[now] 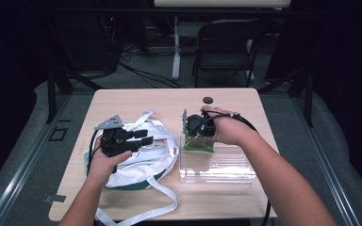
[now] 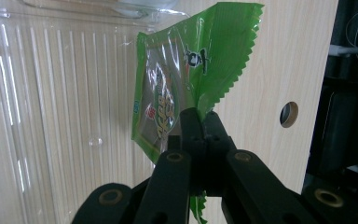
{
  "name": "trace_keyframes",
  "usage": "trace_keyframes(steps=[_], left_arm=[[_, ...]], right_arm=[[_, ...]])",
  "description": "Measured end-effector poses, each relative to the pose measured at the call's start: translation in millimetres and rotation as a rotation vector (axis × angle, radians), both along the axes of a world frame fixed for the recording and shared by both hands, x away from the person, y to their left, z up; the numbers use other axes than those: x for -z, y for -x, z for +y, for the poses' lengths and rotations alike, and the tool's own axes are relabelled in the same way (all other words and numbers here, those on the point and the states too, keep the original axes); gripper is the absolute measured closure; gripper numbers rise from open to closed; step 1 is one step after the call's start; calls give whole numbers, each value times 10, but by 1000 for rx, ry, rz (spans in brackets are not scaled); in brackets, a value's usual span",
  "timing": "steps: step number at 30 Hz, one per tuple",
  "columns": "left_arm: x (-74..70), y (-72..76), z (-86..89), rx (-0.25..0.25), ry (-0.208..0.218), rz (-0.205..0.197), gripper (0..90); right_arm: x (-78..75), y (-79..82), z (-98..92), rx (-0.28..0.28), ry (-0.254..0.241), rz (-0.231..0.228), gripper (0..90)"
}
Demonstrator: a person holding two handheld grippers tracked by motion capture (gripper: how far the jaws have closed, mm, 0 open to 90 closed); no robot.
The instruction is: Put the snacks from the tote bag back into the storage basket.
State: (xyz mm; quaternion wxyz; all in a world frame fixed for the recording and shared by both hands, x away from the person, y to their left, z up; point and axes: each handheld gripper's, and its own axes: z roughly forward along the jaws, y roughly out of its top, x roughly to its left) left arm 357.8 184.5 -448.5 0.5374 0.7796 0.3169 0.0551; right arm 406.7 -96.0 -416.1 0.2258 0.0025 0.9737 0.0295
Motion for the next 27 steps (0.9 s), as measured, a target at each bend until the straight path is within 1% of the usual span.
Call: trace_keyframes(steps=[2,6,9,11,12,14,18,20,23,25,27], left_arm=[[2,0,1,0,0,1,565],[5,-2,4,-1,-3,4,566],[11,-4,0,-4,-1,9,567],[14,-10,-2,-1,-5,7,567],[15,-8,-3,-2,-5,9,568],[16,-9,-4,-2,-8,8,569],[15,-8,-1,-2,-6,7,571],[14,-7,1,-3,-5,6,571],[12,-6,4,-3,-5,6,572],[13,-6,4,-3,-6,5,571],[14,-6,1,-3,-6,6,572]], right_arm=[[22,-11,4,0,-15,1,900],[64,-24,2,-1,-6,-4,900],[89,-26,-6,-2,-12,-8,900],[91,-26,-7,-3,-14,-15,900],[84,-28,-6,-6,-5,-19,900],[98,-27,-8,-8,-14,-26,900],[105,-16,15,-23,-9,-35,900],[105,-12,27,-36,-9,-38,900],[105,-2,43,-41,-9,-42,900],[96,-1,52,-48,6,-42,899],[101,-4,51,-45,3,-41,894]])
